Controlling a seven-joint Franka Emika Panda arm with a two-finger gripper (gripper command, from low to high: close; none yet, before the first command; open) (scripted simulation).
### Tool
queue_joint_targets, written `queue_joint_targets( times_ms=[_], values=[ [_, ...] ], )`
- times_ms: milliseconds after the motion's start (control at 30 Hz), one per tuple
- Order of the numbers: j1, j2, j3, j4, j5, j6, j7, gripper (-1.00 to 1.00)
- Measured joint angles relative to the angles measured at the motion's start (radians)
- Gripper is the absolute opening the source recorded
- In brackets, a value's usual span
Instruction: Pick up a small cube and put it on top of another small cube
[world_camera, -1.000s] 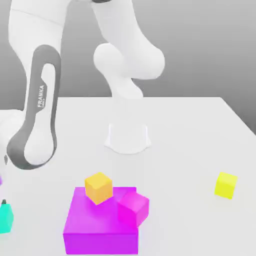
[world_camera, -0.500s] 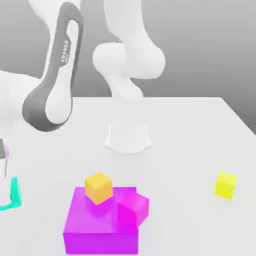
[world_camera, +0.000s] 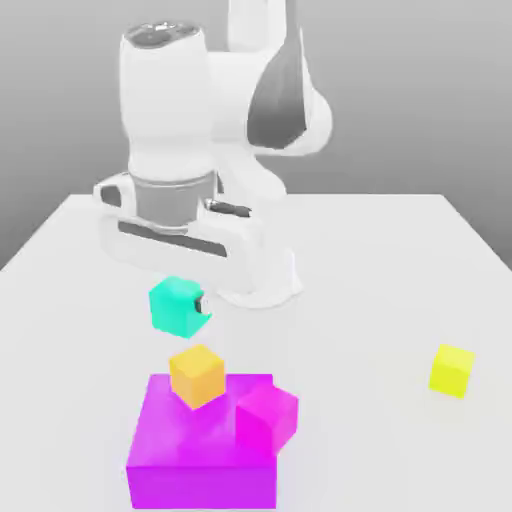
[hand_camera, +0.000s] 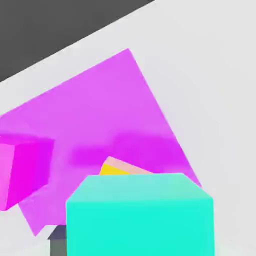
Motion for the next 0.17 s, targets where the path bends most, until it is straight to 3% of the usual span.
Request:
queue_joint_targets(
  times_ms=[67,100,167],
  values=[
    [0.002,0.064,0.000,-0.018,0.000,0.082,-0.002,-1.00],
    [0.002,0.085,0.000,-0.023,0.000,0.108,-0.002,1.00],
    [0.002,0.085,0.000,-0.023,0.000,0.108,-0.002,1.00]
  ],
)
